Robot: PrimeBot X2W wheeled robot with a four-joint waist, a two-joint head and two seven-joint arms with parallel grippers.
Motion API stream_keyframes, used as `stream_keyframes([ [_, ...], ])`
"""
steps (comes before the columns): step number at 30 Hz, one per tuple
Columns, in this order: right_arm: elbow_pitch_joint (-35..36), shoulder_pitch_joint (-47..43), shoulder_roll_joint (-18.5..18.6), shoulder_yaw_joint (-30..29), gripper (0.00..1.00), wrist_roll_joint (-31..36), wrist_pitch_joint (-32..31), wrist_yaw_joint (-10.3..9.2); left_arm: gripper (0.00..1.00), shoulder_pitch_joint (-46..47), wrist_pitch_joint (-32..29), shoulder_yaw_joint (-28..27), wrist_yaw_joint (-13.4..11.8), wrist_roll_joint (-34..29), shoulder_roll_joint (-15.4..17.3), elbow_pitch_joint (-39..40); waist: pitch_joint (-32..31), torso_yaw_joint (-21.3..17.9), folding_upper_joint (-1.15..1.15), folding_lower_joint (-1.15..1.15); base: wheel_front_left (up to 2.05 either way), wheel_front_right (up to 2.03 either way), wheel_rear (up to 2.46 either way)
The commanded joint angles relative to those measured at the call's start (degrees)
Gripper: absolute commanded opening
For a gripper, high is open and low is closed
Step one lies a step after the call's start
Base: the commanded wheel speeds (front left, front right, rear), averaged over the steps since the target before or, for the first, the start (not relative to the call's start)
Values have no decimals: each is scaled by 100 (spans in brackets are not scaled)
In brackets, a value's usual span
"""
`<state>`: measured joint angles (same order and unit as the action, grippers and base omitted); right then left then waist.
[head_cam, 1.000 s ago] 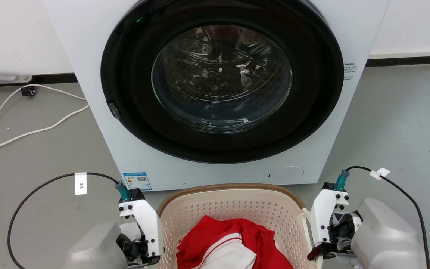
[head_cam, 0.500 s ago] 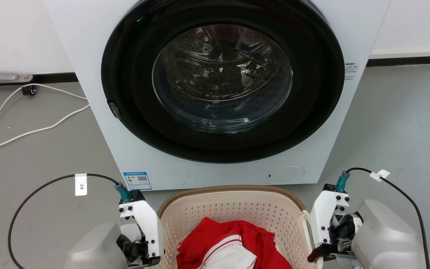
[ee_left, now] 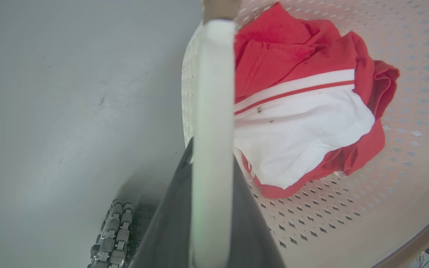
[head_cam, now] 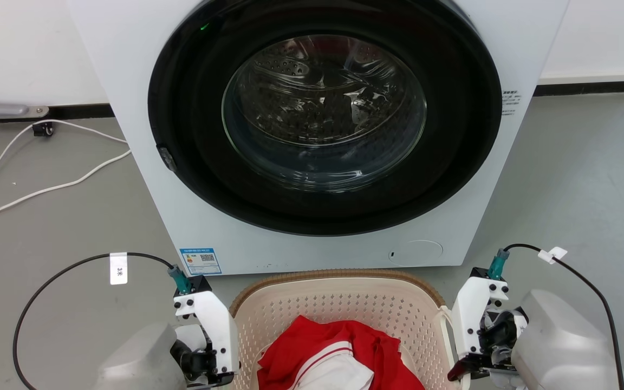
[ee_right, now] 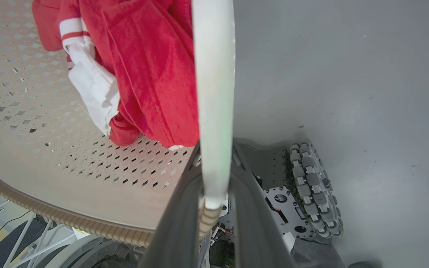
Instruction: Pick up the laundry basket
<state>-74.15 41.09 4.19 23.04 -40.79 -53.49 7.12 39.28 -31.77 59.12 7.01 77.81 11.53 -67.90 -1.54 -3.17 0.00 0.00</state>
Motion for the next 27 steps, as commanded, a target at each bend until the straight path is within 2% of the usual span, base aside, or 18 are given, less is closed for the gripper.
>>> stream_keyframes([
  [1,64,-24,-238,-48,0,-97,-24,66,0,-4,17,0,86,91,-288,142,2,3,0,0,0,0,0],
  [27,64,-60,-239,-39,0,-174,-75,67,0,-77,54,68,87,211,-259,108,24,-11,0,0,0,0,0],
])
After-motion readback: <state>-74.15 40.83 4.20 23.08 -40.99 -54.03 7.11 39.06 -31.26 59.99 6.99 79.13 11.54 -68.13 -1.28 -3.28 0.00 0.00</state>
